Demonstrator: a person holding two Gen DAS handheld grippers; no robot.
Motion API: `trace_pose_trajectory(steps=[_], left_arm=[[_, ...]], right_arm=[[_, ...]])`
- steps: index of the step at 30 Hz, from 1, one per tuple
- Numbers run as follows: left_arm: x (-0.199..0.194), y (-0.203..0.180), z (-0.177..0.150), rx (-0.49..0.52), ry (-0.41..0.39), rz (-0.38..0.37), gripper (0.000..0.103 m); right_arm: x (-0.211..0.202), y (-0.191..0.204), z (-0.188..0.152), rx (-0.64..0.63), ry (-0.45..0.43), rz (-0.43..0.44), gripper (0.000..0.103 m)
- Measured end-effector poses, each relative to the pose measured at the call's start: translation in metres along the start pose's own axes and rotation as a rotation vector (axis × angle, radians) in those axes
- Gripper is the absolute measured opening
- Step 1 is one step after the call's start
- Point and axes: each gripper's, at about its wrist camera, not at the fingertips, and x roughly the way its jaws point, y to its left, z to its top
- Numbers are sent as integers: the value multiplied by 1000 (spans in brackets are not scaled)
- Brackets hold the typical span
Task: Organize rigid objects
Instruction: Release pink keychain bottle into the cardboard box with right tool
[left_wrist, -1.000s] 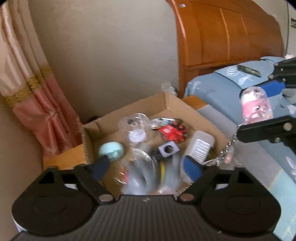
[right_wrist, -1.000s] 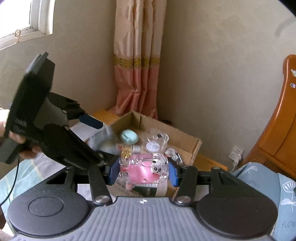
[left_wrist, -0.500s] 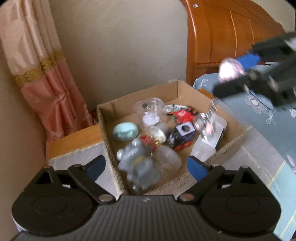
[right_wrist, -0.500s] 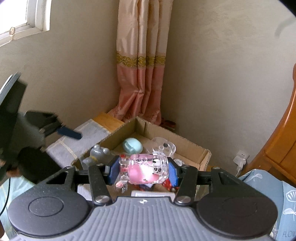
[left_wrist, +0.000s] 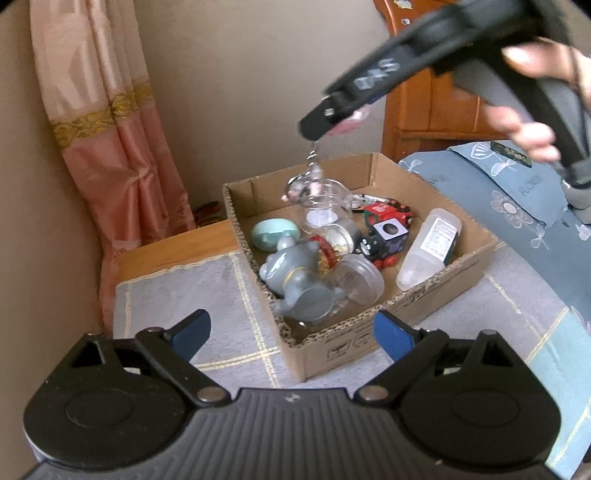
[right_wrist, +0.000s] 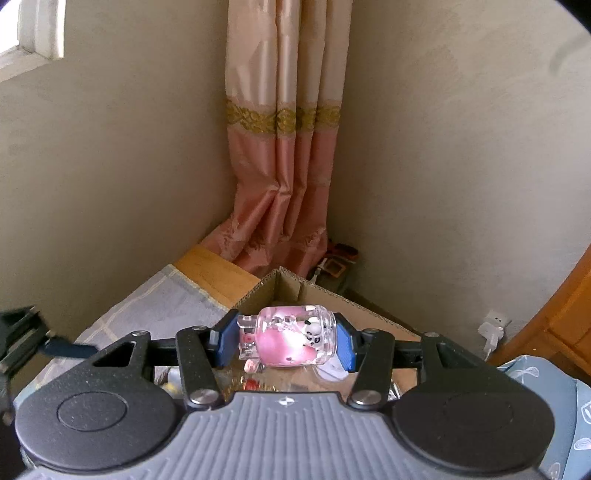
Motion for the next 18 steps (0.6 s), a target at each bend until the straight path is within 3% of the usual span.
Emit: trace_pose_trajectory(steps=[8, 10, 13, 18], left_arm=[[-5, 10, -10, -29, -12, 11, 95], [-7, 9, -11, -26, -24, 18, 95], [-12, 3, -11, -21, -42, 30, 96], [-24, -9, -13, -37, -87, 64, 101]], right_arm=[[16, 7, 3, 20, 25, 0, 63], [11, 9, -1, 27, 26, -17, 81], [0, 14, -9, 32, 18, -44, 96], [-30, 19, -32, 73, 37, -91, 103]])
